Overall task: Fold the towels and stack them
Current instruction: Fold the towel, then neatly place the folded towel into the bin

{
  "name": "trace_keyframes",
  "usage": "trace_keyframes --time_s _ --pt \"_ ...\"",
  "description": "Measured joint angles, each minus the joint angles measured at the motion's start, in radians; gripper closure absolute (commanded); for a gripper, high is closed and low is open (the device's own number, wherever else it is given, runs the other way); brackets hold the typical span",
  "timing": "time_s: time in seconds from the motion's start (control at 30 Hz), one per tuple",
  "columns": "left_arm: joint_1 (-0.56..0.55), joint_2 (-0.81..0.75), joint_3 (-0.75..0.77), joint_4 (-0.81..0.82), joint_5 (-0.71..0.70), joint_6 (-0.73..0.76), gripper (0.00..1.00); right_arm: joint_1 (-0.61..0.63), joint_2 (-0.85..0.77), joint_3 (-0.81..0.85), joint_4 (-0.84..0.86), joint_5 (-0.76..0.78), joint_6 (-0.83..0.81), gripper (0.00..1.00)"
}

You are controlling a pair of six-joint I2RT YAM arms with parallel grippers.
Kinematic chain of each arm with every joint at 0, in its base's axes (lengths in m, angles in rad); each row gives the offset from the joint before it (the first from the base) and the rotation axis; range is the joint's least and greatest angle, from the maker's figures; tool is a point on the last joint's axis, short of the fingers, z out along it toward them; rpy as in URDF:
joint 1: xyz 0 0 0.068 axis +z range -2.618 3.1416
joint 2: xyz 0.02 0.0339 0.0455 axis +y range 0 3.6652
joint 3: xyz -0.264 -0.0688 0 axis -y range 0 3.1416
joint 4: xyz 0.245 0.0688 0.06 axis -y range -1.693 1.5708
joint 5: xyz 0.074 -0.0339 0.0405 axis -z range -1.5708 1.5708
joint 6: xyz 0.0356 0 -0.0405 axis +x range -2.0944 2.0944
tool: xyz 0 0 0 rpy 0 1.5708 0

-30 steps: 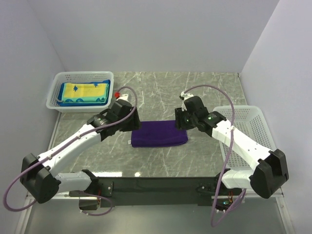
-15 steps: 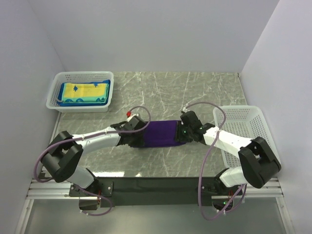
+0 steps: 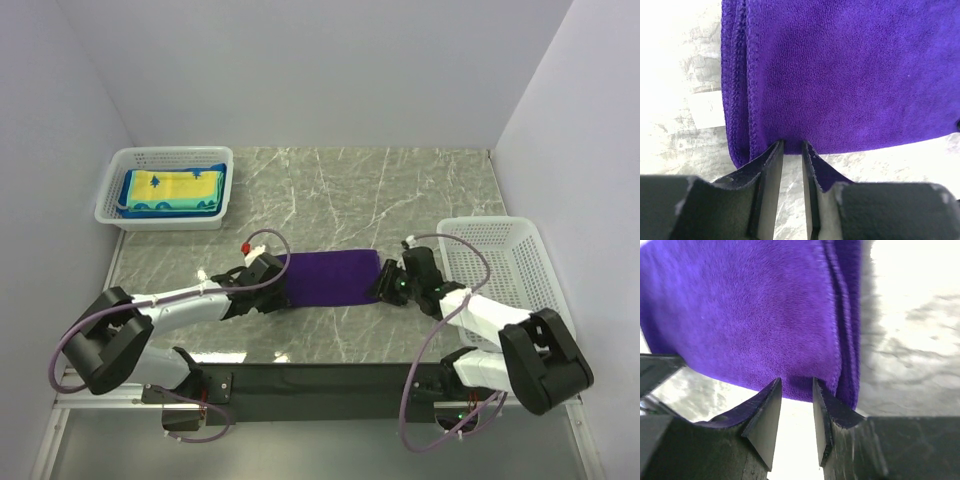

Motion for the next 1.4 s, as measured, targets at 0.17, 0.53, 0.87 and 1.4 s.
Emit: trace_keyframes --time_s 0.17,0.53,0.87,1.4 --pt "0.000 -0.024 -0.013 0.008 0.001 -0.027 0.59 -0.054 -0.090 -0.059 0.015 -0.007 0.024 0.60" --pt "-0.001 -0.143 0.096 -0.157 -0.008 -0.021 0.43 -0.060 -0.146 0.099 -0.032 0.005 -0.008 0.61" --pt "0.009 -0.166 0.122 -0.164 -0.068 -0.007 0.46 -0.062 0.145 0.239 0.097 0.067 0.040 0.65" --pt "0.098 -0.166 -0.066 -0.079 -0.040 -0.051 0.44 -0.072 0.348 0.289 0.108 0.155 0.056 0.63"
